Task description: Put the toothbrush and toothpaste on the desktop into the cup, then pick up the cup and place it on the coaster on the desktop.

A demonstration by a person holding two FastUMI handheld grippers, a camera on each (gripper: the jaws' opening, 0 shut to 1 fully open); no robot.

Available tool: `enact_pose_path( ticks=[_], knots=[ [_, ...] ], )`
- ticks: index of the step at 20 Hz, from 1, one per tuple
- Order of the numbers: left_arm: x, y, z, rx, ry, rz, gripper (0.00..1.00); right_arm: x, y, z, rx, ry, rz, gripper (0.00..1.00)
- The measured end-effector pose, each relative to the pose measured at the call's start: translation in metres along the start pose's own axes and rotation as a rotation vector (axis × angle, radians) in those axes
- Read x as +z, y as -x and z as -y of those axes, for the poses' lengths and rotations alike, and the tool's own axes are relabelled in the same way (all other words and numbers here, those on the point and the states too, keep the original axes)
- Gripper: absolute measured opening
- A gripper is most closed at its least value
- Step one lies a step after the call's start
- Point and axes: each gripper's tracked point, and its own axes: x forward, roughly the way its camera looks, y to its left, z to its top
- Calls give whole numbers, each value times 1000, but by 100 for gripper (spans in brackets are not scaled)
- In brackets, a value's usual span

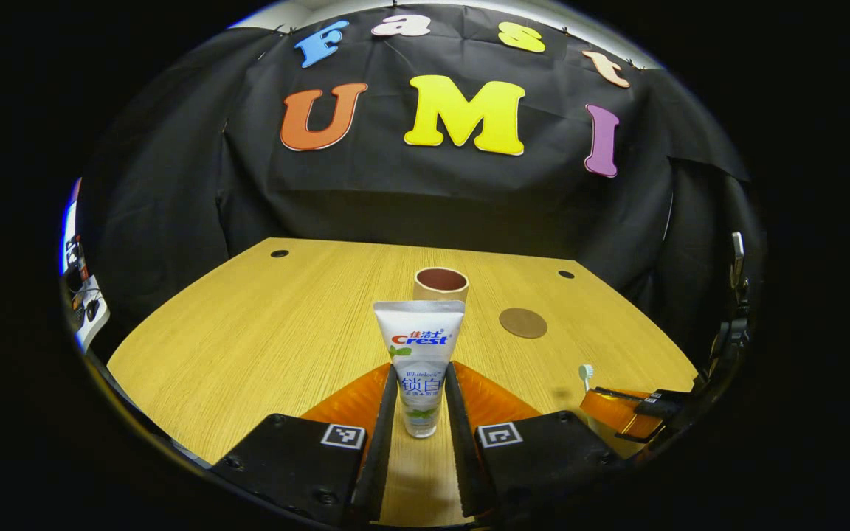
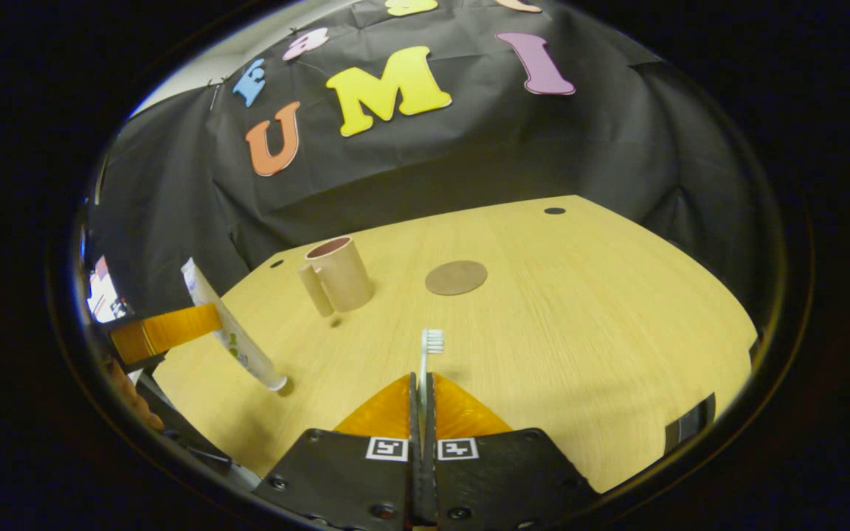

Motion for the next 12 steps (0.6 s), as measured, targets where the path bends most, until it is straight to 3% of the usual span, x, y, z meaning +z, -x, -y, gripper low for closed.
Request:
enact_pose_path(
  ticks=[12],
  knots=[
    [123, -26, -18, -10, -1, 198, 41, 22, 10, -16, 41, 55, 49, 0]
  ],
)
